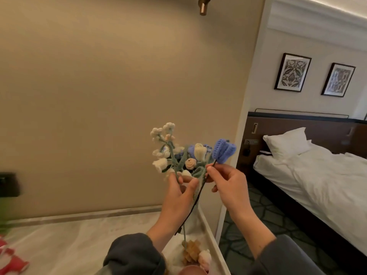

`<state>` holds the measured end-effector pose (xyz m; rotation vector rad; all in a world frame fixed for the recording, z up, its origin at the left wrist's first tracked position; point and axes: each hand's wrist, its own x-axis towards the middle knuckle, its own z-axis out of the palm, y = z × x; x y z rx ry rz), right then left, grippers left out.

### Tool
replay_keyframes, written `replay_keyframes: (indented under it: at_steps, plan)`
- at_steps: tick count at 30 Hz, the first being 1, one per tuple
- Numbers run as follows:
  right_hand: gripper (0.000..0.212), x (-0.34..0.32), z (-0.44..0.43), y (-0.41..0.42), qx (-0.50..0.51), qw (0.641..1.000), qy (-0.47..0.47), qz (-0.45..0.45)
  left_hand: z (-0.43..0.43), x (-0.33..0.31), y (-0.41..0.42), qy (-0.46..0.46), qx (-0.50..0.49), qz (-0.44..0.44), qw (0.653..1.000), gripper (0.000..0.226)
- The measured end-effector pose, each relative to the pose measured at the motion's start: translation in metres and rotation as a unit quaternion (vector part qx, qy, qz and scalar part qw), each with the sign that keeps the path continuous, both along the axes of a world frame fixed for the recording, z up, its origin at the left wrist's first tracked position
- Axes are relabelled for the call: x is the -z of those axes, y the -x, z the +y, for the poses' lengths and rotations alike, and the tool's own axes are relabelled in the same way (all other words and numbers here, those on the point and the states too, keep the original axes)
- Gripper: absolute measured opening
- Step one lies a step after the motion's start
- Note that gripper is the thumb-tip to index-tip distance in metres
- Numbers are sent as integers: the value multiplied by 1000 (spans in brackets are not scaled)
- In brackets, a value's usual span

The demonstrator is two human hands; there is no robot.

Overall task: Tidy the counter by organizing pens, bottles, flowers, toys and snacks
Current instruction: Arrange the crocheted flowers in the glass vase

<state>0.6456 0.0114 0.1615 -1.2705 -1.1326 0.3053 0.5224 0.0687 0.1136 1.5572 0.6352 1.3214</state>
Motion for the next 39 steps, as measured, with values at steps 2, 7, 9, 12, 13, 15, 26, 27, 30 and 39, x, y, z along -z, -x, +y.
replay_keyframes:
  at_steps: [2, 7, 9, 12, 13, 15, 26, 27, 30, 39]
  plan:
    - [10, 1, 0, -15, 52, 998, -22, -20, 6, 4, -11, 6, -23, 16, 1000, 20]
    - [6, 4, 5, -46, 151, 986, -39, -59, 19, 19, -35, 12, -18, 82, 996, 22]
    - [6, 3, 9, -53, 172, 981, -42, -78, 23, 21, -44, 7, -16, 104, 994, 28]
    - [8, 3, 19, -57, 173, 980, -43, -87, 30, 20, -57, 1, -6, 138, 990, 26]
    - [8, 3, 22, -56, 172, 980, -47, -87, 33, 21, -59, 1, -3, 145, 989, 24]
    - [7, 1, 30, -55, 169, 980, -59, -87, 42, 22, -62, -8, -3, 158, 987, 16]
    - [10, -34, 66, -34, 160, 963, -176, -125, 73, 25, -40, -60, -66, 151, 985, 24]
    - [12, -35, 68, -33, 158, 962, -174, -136, 73, 24, -37, -65, -76, 152, 983, 24]
    - [15, -34, 74, -29, 162, 959, -156, -173, 73, 23, -33, -73, -84, 155, 982, 26]
    - [18, -22, 89, -36, 151, 967, -51, -197, 74, 23, -34, -75, -77, 160, 981, 17]
